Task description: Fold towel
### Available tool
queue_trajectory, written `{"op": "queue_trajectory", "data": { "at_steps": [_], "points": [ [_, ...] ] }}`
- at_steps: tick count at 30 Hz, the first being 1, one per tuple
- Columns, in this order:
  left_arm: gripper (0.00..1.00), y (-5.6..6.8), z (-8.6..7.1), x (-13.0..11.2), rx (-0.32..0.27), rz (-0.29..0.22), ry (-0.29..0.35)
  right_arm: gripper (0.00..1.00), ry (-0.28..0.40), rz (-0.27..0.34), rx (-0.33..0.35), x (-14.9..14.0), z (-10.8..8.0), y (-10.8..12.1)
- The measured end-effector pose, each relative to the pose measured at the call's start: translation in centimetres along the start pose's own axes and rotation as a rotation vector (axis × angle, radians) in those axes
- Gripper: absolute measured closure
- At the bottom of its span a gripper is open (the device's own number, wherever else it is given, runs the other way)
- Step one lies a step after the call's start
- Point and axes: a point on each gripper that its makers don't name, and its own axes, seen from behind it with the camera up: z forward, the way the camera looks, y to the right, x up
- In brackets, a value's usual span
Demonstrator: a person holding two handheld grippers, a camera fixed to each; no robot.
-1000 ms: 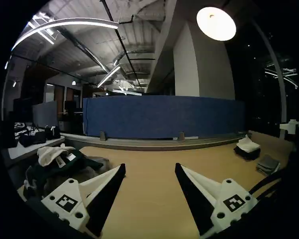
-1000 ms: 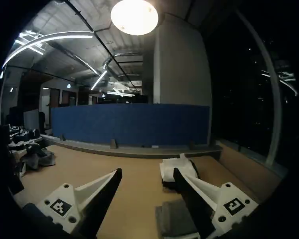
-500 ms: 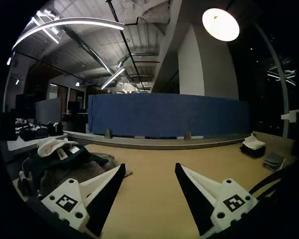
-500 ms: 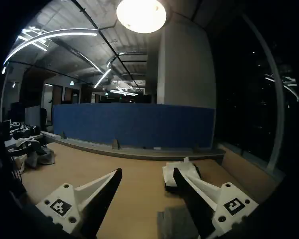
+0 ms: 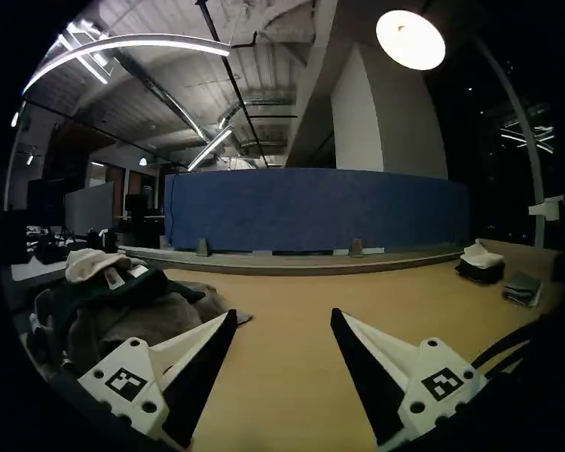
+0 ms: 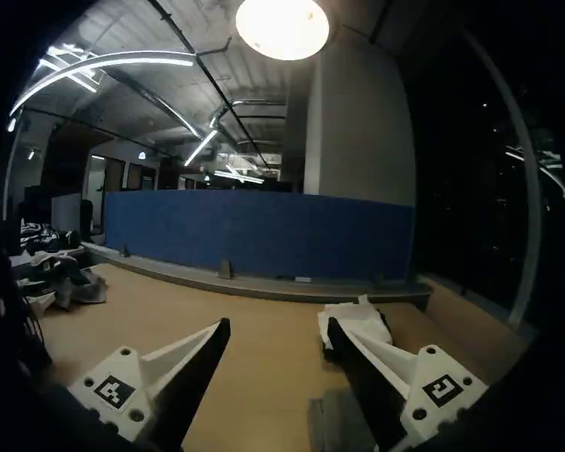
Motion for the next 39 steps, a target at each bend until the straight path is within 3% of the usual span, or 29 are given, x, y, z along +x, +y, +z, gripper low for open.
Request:
{"op": "queue_trajectory", "data": {
  "at_steps": [18,30,39],
  "points": [
    [0.08,-0.4,-0.4,0.4,0.026,0.005,0.014,0.00,0.031,0.015,-0.022,0.6,-1.0,1.2],
    [0.07,-0.3,-0.4,0.4,0.026,0.007,0.014,0.00,0.054,0.070,-0.054,-2.7,-2.0,3.3],
    [0.06,-0.3,-0.3,0.5,0.026,0.007,0.014,0.00,0.072,0.100,-0.059,-5.8,-1.7,4.2]
  ]
}}
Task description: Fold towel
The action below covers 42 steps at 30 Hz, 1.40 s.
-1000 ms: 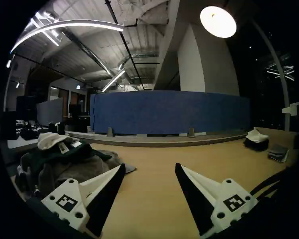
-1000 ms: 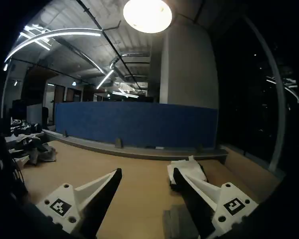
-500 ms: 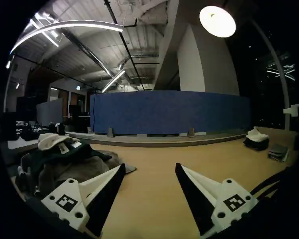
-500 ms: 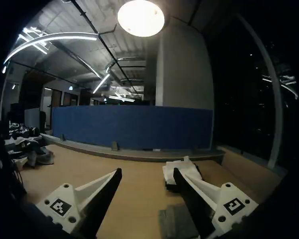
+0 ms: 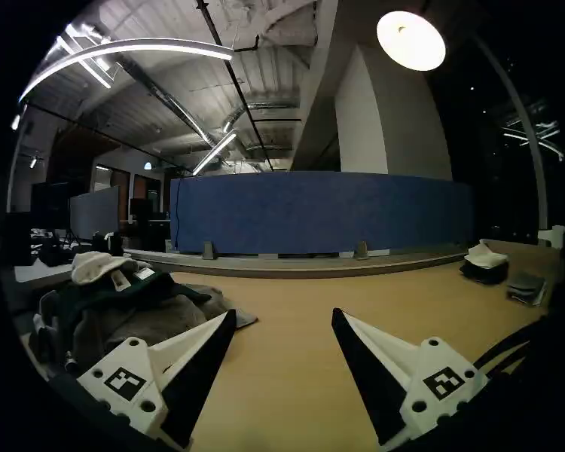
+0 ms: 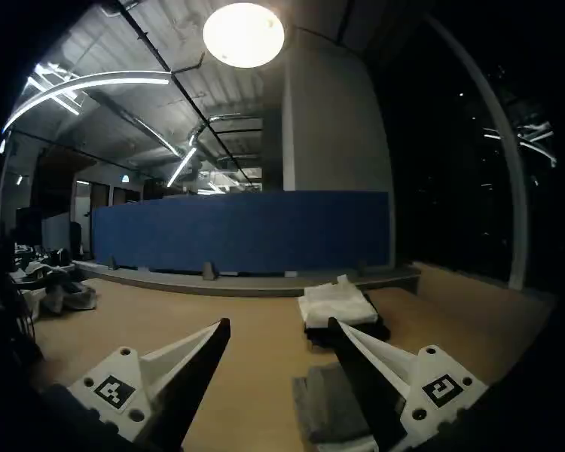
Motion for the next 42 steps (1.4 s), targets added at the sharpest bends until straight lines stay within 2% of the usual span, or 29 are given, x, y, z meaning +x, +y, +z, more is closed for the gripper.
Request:
{"op": "queue_trajectory", "data": {
  "at_steps": [10,18,30,42],
  "points": [
    [0.06,0.1,0.0,0.0,0.000,0.000,0.000,0.00,0.018,0.020,-0.018,-2.0,0.5,1.0],
    [0.06,0.0,-0.1,-0.1,0.000,0.000,0.000,0.00,0.027,0.049,-0.033,-2.4,0.8,1.6],
    [0.06,0.0,-0.1,0.0,0.000,0.000,0.000,0.00,0.019,0.050,-0.027,-3.1,1.1,1.3],
    [0.05,0.0,-0.1,0.0,0.000,0.000,0.000,0.00,0.010,0.018,-0.035,-3.6,1.2,0.6]
  ]
}}
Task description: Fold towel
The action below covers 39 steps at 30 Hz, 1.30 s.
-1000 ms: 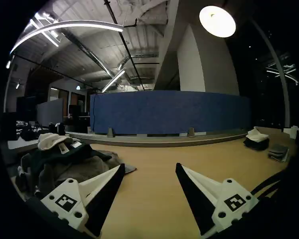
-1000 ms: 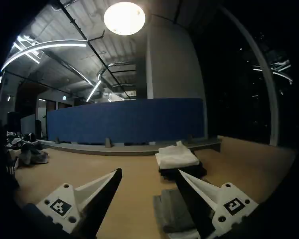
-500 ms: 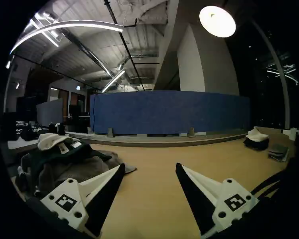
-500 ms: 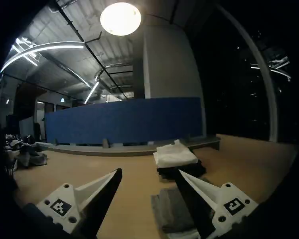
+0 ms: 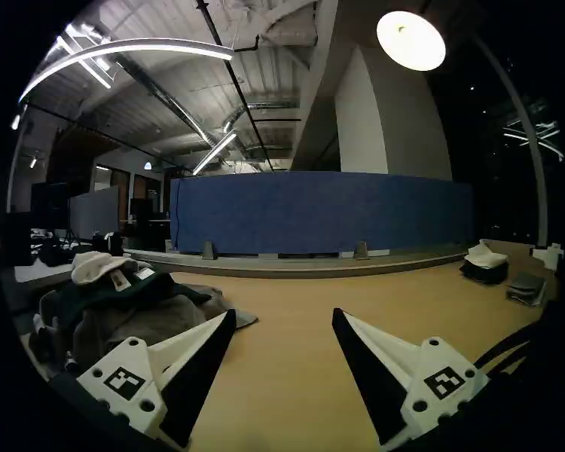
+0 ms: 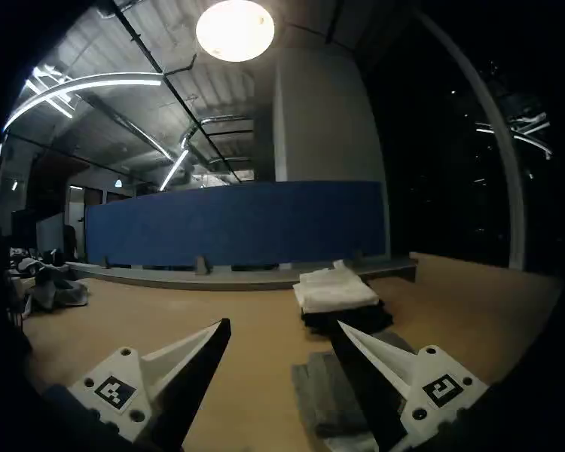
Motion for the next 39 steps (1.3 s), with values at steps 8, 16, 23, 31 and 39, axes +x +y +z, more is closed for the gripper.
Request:
{"op": "queue_trajectory", "data": {
  "at_steps": [8,16,23,31,39],
  "points": [
    [0.05,0.0,0.1,0.0,0.000,0.000,0.000,0.00,-0.001,-0.037,0.001,-0.2,0.0,-0.8],
    [0.05,0.0,0.1,0.0,0.000,0.000,0.000,0.00,-0.002,-0.049,-0.004,-0.1,0.1,-1.1],
    [0.05,0.1,0.2,0.0,0.000,0.000,0.000,0.00,-0.003,-0.049,-0.006,-0.2,0.1,-1.2],
    [0.05,0.0,0.2,0.0,0.000,0.000,0.000,0.00,-0.004,-0.048,-0.012,-0.2,0.2,-1.2],
    [0.05,0.0,0.1,0.0,0.000,0.000,0.000,0.00,-0.004,-0.049,-0.007,-0.2,0.1,-1.4]
  ]
}}
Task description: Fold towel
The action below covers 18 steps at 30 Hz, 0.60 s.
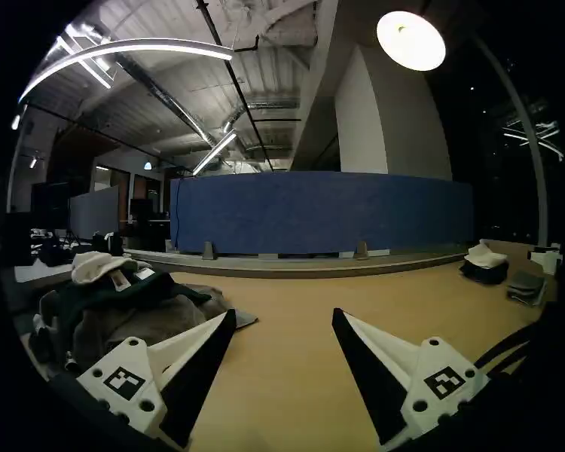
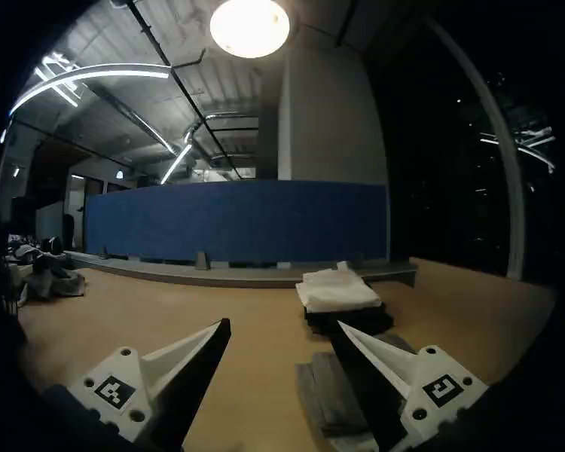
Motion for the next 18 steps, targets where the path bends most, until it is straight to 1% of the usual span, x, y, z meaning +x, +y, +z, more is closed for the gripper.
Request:
{"op": "queue_trajectory", "data": {
  "at_steps": [18],
  "points": [
    [0.05,-0.01,-0.01,0.02,0.000,0.000,0.000,0.00,0.000,0.000,0.009,0.00,0.03,-0.22]
  ]
}}
